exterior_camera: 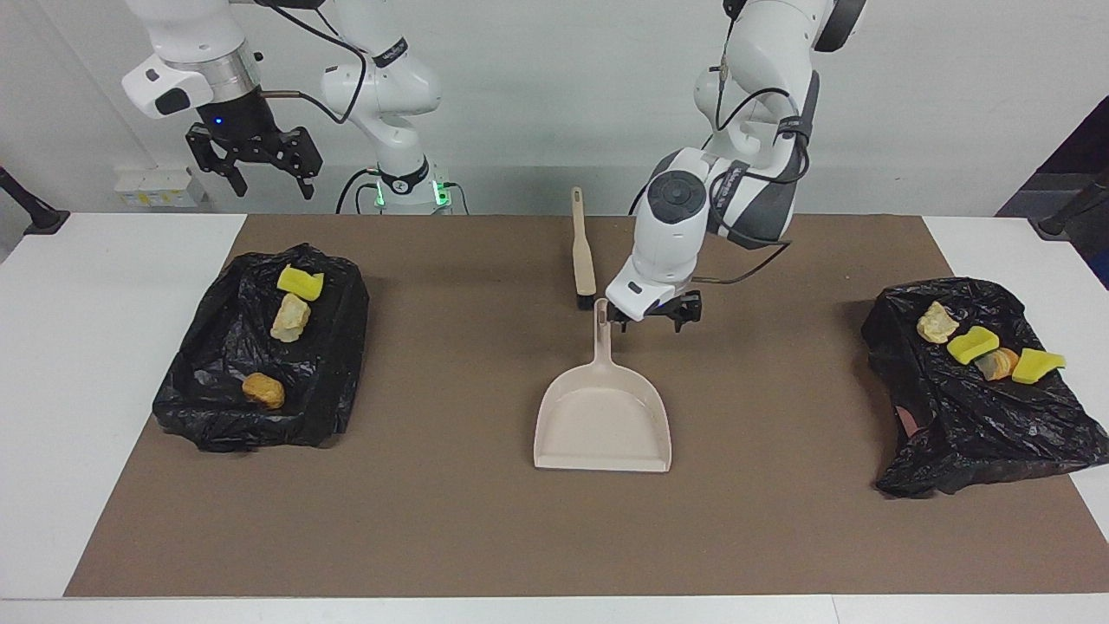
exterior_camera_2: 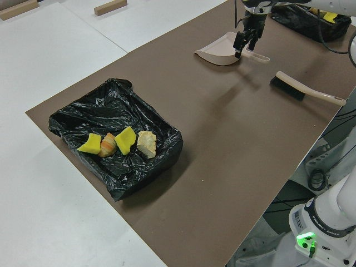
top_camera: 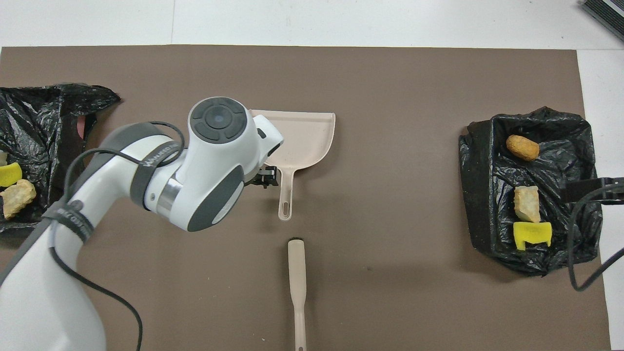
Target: Sweep and dump trash in bin
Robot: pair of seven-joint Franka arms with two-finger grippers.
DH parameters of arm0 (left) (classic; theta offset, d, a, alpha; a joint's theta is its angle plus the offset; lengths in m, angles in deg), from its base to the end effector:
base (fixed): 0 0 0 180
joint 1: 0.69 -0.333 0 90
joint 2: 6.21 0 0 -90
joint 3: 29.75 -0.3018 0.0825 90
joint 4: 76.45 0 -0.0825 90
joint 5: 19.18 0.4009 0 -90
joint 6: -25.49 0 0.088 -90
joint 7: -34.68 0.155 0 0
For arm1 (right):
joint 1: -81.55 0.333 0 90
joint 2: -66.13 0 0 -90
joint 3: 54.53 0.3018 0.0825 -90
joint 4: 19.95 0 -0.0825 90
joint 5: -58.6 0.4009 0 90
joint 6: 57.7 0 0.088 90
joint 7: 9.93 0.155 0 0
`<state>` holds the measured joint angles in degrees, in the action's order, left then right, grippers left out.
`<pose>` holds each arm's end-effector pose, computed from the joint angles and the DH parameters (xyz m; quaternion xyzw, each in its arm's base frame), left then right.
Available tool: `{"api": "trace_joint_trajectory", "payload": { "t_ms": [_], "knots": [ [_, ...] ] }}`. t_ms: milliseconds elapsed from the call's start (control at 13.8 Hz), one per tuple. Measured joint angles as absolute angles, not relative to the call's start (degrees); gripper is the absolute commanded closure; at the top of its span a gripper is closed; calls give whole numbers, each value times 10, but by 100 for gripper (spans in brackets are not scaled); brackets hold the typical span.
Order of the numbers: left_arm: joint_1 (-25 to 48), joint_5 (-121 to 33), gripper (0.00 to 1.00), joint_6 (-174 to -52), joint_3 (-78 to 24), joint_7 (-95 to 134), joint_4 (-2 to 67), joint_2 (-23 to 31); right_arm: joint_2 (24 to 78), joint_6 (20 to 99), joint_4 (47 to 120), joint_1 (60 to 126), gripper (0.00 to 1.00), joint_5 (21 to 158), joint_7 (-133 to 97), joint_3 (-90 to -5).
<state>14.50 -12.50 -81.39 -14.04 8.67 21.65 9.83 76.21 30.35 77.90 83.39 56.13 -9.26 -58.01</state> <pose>0.5519 -0.3044 0.3526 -0.9964 0.0598 0.0425 0.0424 0.5142 -0.0238 0.5879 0.9997 -0.0205 0.0022 0.0162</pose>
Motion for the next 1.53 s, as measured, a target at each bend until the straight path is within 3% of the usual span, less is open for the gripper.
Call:
{"api": "trace_joint_trajectory", "payload": {
  "t_ms": [727,1163,1526],
  "knots": [
    [141,-149,0,-769,-326,356,252,-66,762,303,779,834,0,561,-93,-580],
    [114,-180,0,-645,-381,421,138,-82,762,303,779,834,0,561,-93,-580],
    [78,-204,0,-597,-383,448,86,-77,762,303,779,834,0,561,-93,-581]
  ]
}}
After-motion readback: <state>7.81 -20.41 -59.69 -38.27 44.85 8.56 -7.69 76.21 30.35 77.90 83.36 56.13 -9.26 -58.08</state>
